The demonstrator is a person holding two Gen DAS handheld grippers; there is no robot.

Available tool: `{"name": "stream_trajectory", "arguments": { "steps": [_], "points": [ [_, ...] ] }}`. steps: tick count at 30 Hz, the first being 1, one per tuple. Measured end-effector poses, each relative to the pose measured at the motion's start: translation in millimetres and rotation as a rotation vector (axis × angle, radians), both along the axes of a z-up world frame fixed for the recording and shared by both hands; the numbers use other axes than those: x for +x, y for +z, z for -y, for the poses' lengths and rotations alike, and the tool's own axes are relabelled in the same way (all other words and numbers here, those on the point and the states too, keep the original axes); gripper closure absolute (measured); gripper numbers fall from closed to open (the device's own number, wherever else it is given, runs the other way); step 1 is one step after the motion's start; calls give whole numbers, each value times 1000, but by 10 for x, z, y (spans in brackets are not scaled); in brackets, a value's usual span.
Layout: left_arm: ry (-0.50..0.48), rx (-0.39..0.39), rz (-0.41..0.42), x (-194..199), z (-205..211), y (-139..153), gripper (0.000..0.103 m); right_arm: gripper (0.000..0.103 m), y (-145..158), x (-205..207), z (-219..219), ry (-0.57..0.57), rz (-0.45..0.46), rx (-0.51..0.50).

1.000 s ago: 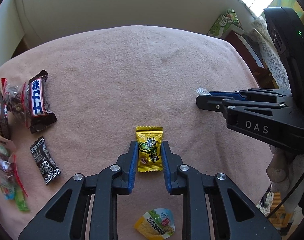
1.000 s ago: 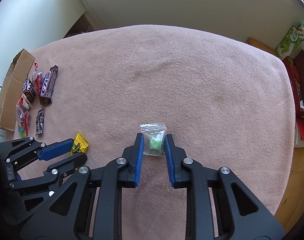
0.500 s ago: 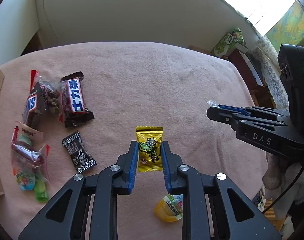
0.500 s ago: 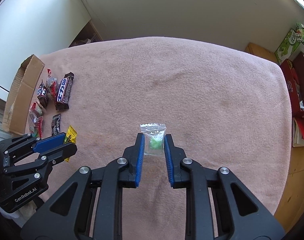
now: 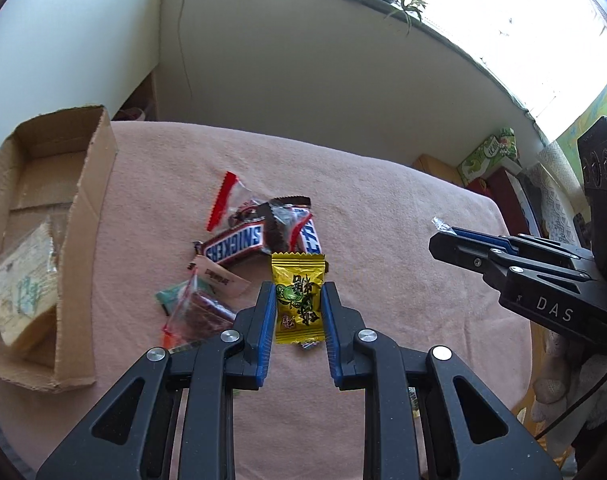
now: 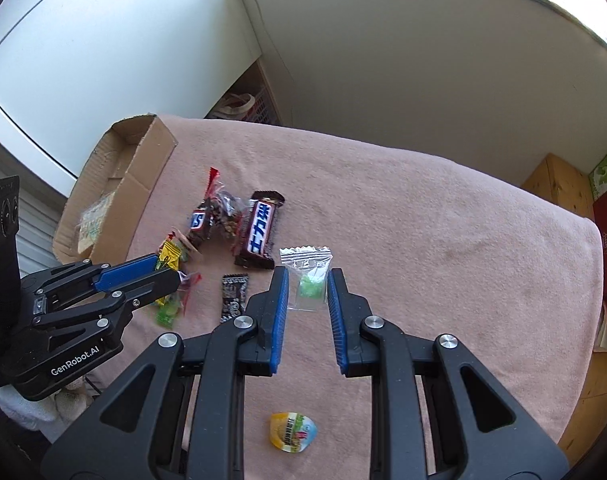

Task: Organize snacks
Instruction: 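Carry both candies into the cardboard box and open both grippers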

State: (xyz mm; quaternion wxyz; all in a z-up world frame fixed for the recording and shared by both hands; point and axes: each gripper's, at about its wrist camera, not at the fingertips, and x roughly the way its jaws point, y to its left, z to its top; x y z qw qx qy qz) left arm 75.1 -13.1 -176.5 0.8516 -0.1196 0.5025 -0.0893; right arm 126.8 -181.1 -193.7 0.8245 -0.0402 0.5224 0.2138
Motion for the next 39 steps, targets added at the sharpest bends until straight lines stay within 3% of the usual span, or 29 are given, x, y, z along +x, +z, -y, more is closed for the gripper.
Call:
{"name": "stream_trajectory", "arguments": {
  "steps": [9,21,29,39],
  "points": [
    [168,18,31,-212,-805,109,82,82,140,48,-861,122,13,45],
    [348,61,21,-493,-1632,-9,82,82,125,110,-1957,284,19,43],
    [403,68,17,-562,-2020,-45,82,82,-14,163,-2506,343,-5,18],
    [404,71,11,-531,-2122,-66,82,82,-165,231,-2884,382,-32,-5]
  ]
}}
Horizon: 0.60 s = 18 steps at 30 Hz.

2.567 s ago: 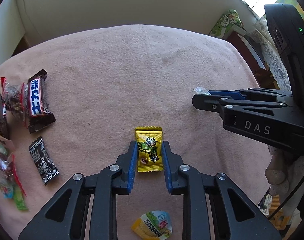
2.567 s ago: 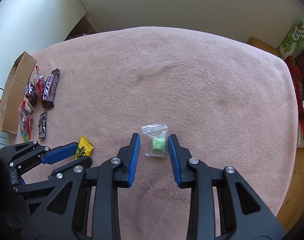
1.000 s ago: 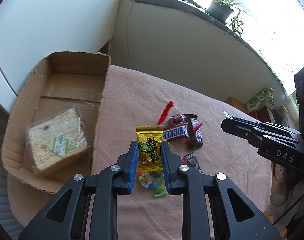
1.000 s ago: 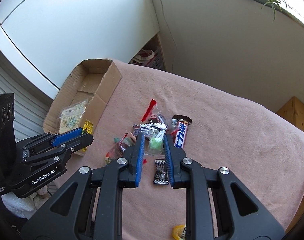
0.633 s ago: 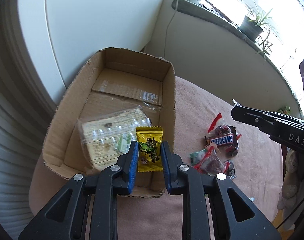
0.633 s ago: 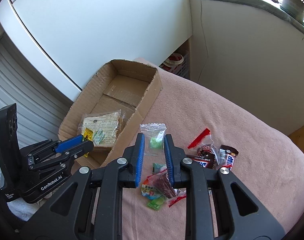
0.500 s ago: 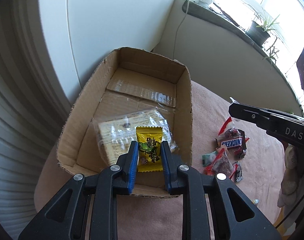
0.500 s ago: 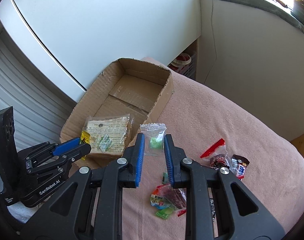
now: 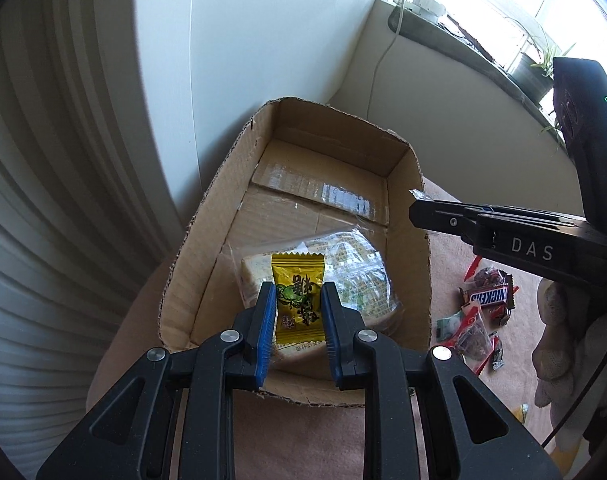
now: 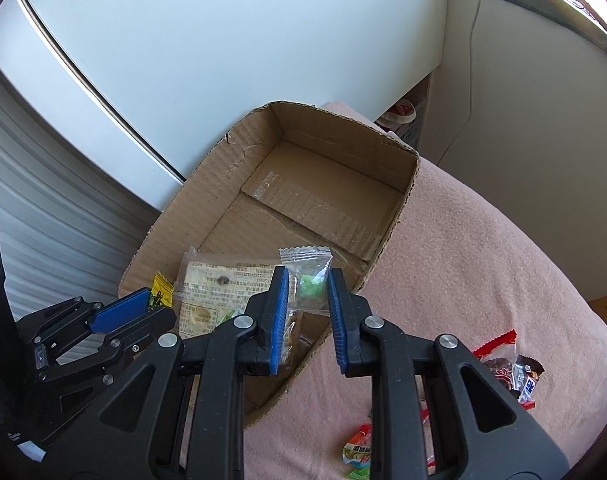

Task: Organize snacks
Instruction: 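Carry both candies into the cardboard box and open both grippers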

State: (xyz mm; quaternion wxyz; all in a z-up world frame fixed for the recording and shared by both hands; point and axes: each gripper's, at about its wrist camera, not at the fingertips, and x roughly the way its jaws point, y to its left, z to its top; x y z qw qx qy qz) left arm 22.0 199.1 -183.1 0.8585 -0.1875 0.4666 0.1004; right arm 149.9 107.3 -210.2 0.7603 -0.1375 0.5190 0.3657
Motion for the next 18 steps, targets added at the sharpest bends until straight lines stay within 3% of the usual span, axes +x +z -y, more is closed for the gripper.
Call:
{"name": "stream_trajectory", "arguments": {
  "steps": [8,9,11,12,18],
  "points": [
    [-6,-7,9,12,-6,10,80,79,-47,-9,-130,23,-3,-18],
    [-7,-5,9,12,-1,14,79,77,-48,-12,-136,23,-3,-18],
    [-4,6,5,4,3,18,55,67,-38,-17,-133,21,2,-16],
    [1,11,10,-6,-2,24,54,59,-33,-17,-135,18,7,-16],
    [13,12,11,-43,-24,51,54,47,65,-34,-59,-2,24,0]
  ]
}}
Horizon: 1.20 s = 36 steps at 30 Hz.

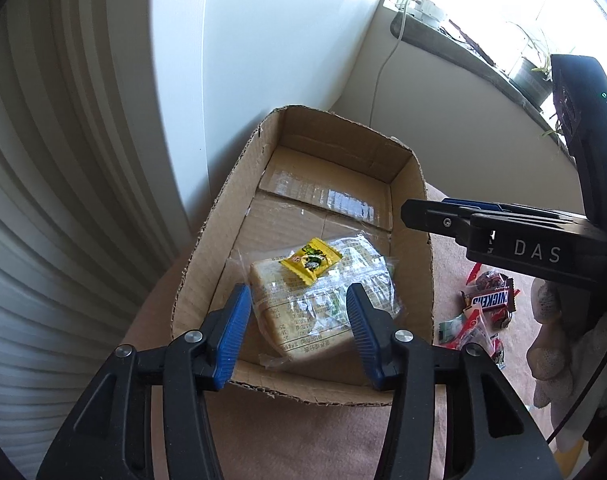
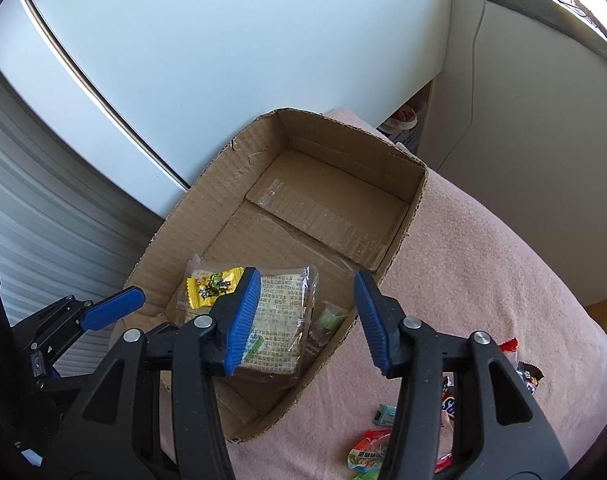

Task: Organize snacks
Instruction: 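Carry both candies into the cardboard box and open both grippers, then withdraw both grippers from the box back over the snacks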

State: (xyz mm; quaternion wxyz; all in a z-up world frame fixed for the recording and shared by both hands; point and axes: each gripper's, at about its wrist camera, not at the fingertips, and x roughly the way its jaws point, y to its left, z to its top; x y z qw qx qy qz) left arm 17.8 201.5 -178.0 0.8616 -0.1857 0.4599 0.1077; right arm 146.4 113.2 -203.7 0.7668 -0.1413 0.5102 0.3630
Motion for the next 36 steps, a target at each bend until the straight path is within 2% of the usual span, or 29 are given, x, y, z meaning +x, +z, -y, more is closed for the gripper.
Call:
{"name": "stream_trajectory", "arguments": {
  "steps": [3,10,12,14,23,32,36],
  "points": [
    [-2,1,-2,-14,17,10,54,39,53,-11,74,-11,10,9],
    [-28,-1,13,-22,103,72,54,38,179,-21,328,-42,16,16],
    [-46,-5,28,-32,152,97,54,32,223,-23,455,-61,14,24],
    [-68,0,31,-23,220,107,54,32,261,-22,612,-89,10,37],
    [-189,-26,42,61,687,129,54,32,369,-203,1560,-232,40,48],
    [-347,-54,17,201,1289,31,54,27,182,-502,2623,-405,26,-25],
    [-421,-67,1,257,1587,-24,54,27,61,-685,2943,-455,16,-47]
  ]
}}
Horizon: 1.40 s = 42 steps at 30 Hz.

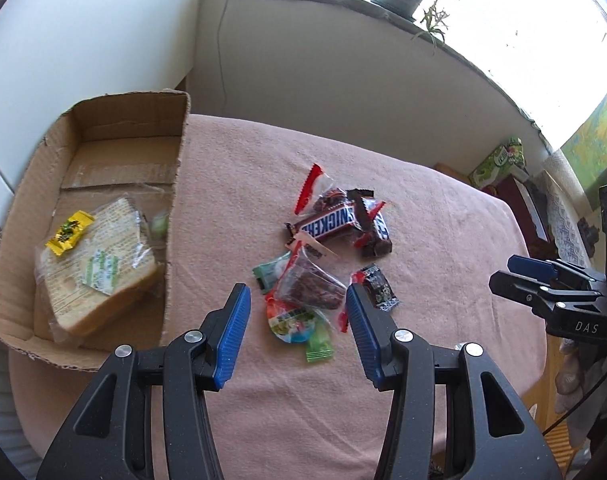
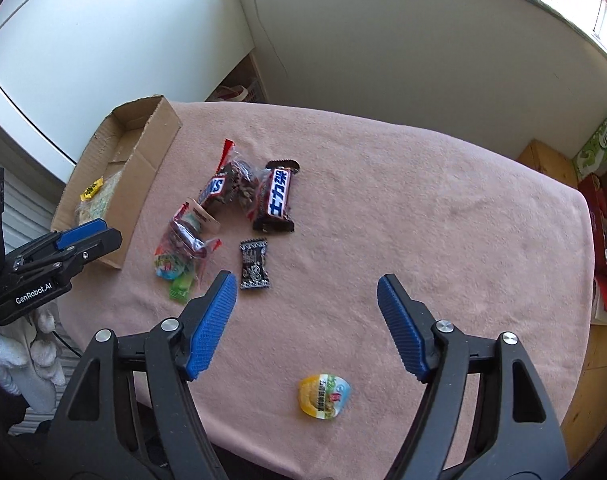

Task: Organize snacks
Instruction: 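Withdraw both grippers from the box back over the snacks, then grasp the black candy packet with the left gripper while the right gripper grasps the jelly cup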

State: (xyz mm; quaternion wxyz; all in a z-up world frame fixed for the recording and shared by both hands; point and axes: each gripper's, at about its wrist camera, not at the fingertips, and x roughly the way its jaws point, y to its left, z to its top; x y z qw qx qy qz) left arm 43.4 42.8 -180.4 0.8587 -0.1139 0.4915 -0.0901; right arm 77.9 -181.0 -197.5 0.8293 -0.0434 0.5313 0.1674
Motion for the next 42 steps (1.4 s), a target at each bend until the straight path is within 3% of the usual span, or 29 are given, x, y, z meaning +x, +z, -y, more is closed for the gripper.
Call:
{"name": "stream_trajectory", "arguments": {
  "steps": [7,14,17,21,29,37,39,41,42],
  "points": [
    [-111,-13,-38,97,493,-137,57,27,-213,-335,342,-55,-39,0],
    [-178,-73,-98,220,806,-289,61,27,-511,-564,373,-65,-87,1],
    [-180,-80,-119,298,904,-340,61,28,-614,-607,365,-72,-99,-2],
    [-163,-80,-161,401,997,-425,61,37,-701,-625,382,-92,-116,7],
    [-128,25,-199,501,1116,-583,61,39,-815,-649,365,-105,-124,11],
    [-83,61,-210,594,1151,-700,61,45,-894,-619,236,-84,-119,-33],
    [-77,73,-202,610,1170,-698,67,50,-911,-606,231,-86,-120,-46],
    [-75,94,-190,618,1176,-704,81,55,-917,-595,216,-84,-116,-65],
    [-75,89,-186,615,1162,-705,81,57,-912,-589,204,-80,-113,-71]
  ]
}}
